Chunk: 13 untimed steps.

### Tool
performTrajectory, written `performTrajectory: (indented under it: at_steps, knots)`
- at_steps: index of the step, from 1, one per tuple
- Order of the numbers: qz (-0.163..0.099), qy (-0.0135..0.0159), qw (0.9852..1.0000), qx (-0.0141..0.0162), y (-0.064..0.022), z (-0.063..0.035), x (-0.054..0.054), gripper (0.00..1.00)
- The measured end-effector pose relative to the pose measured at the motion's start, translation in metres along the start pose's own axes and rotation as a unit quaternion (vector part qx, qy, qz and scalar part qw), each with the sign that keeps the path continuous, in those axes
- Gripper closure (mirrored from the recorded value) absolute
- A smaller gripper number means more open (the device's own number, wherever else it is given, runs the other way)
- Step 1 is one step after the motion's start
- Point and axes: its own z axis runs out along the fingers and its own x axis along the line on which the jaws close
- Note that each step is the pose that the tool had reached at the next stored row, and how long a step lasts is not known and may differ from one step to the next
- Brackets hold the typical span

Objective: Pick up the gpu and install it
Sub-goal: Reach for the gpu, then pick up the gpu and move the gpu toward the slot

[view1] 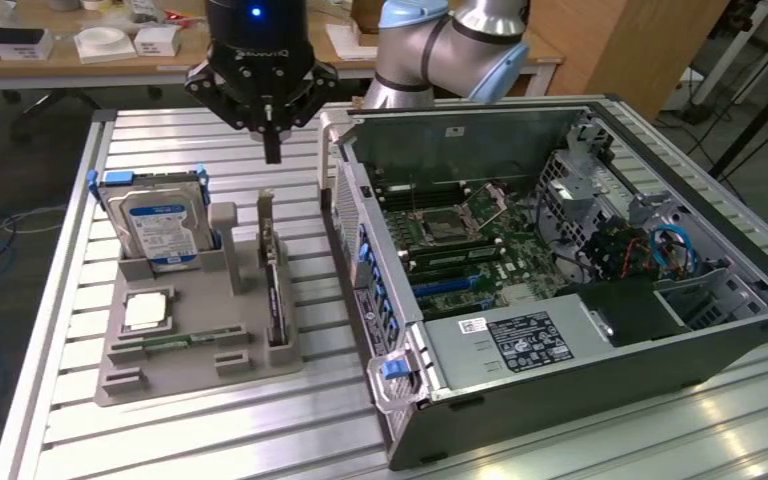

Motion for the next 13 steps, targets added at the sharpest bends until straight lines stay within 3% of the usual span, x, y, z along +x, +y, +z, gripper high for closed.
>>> performTrajectory:
  at_steps: [5, 13]
  knots:
    - [0.0, 0.0001, 1.0, 0.0, -0.0011, -0.0003, 0.015, 0.89]
    - [0.0, 0.0, 1.0, 0.0, -0.0011, -0.0002, 0.015, 0.89]
